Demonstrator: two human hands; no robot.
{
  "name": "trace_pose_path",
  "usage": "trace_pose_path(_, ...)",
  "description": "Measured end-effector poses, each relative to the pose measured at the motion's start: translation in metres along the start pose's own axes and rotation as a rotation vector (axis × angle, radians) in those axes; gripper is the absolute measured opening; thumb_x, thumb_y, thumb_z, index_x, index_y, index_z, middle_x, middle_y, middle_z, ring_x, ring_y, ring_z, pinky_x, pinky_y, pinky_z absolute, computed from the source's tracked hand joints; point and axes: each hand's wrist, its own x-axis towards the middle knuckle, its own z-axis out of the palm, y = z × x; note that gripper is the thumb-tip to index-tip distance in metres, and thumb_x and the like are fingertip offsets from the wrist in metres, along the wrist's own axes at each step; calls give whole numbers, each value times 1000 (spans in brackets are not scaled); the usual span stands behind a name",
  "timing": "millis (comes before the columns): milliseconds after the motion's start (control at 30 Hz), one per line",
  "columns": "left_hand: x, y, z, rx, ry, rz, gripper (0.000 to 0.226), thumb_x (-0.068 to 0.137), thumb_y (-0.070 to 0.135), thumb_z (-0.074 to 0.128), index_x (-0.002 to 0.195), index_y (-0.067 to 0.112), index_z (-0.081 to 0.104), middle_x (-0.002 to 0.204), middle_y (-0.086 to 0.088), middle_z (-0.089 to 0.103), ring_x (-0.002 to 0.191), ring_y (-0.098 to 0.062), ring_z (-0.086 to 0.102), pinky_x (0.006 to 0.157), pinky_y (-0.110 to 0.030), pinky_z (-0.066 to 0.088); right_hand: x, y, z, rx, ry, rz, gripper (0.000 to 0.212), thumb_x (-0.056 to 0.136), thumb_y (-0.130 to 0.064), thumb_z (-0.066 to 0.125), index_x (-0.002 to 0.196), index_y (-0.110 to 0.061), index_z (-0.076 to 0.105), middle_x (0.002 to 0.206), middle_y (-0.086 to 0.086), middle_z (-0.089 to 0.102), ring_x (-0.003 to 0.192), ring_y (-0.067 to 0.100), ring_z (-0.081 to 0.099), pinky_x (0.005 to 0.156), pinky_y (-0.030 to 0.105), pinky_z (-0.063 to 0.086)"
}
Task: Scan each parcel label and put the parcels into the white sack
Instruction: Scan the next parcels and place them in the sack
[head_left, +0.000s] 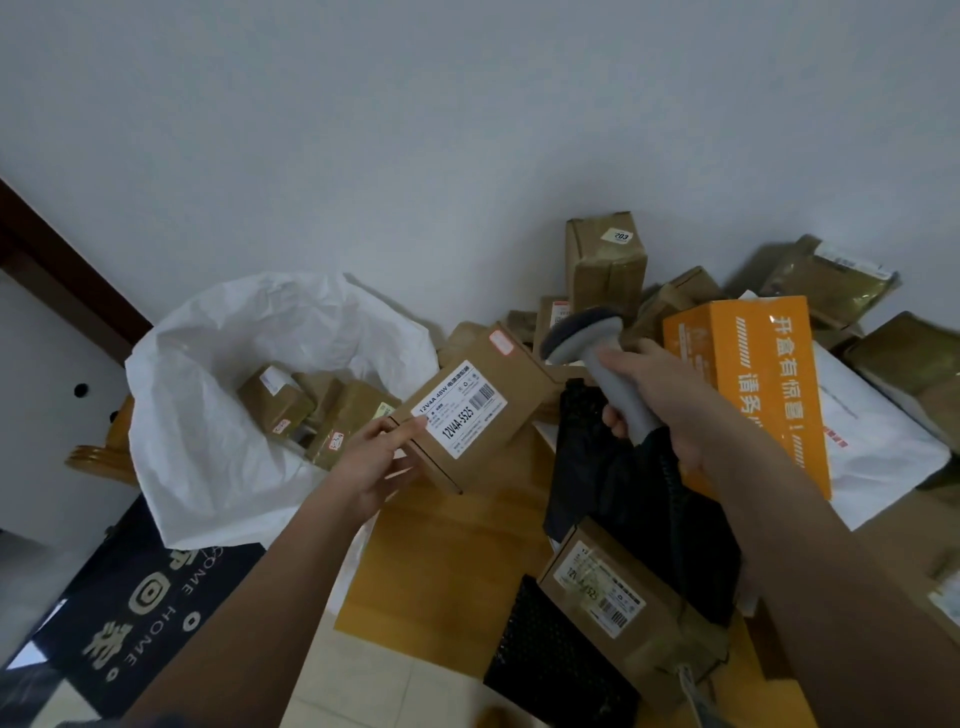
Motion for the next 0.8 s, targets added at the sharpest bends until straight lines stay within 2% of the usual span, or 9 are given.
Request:
trace_pose_path(100, 1, -1, -4, -5, 26, -16, 29, 84, 22, 75, 106, 12, 60, 96, -7, 76, 94, -28, 69, 90, -41, 55, -13, -11, 1, -98, -149, -108, 27, 98, -33, 55, 119, -16, 51, 113, 22, 63, 54, 17, 56, 50, 30, 47)
trace_pose_path(267, 1, -5, -11, -42, 54, -61, 39, 81, 27, 78, 115, 16, 63, 106, -7, 74, 104, -29, 66, 94, -44, 54, -33, -24, 2, -186, -232, -206, 25, 98, -33, 54, 116, -16, 51, 103, 17, 66, 52, 16, 55, 48, 27, 46)
trace_pose_path(400, -1, -9, -14, -44, 64, -81, 35, 81, 28, 78, 110, 16, 64, 109, -10, 73, 107, -31, 65, 95, -45, 53, -43, -33, 0, -180, -277, -267, 27, 98, -32, 53, 116, -11, 50, 95, 14, 65, 48, 15, 53, 46, 25, 44)
trace_pose_path(567, -8, -11, -14, -70, 93, -97, 26, 82, 26, 77, 102, 18, 62, 106, -11, 69, 108, -35, 63, 98, -48, 51, -49, -37, 1, -166, -298, -287, 26, 99, -29, 51, 115, -10, 50, 94, 14, 64, 46, 14, 52, 46, 25, 43)
trace_pose_path(700, -11, -13, -17, -98, 101, -108, 24, 84, 25, 75, 103, 16, 63, 105, -11, 68, 110, -34, 63, 100, -48, 50, -46, -36, 5, -163, -311, -282, 29, 98, -30, 51, 119, -9, 49, 93, 13, 63, 46, 13, 53, 45, 23, 44)
trace_pose_path(800, -12, -15, -19, -144, 108, -114, 26, 85, 23, 74, 106, 14, 62, 102, -12, 69, 107, -30, 65, 93, -45, 54, -41, -32, 11, -114, -309, -252, 29, 99, -31, 50, 120, -10, 48, 97, 14, 61, 46, 13, 53, 44, 22, 45)
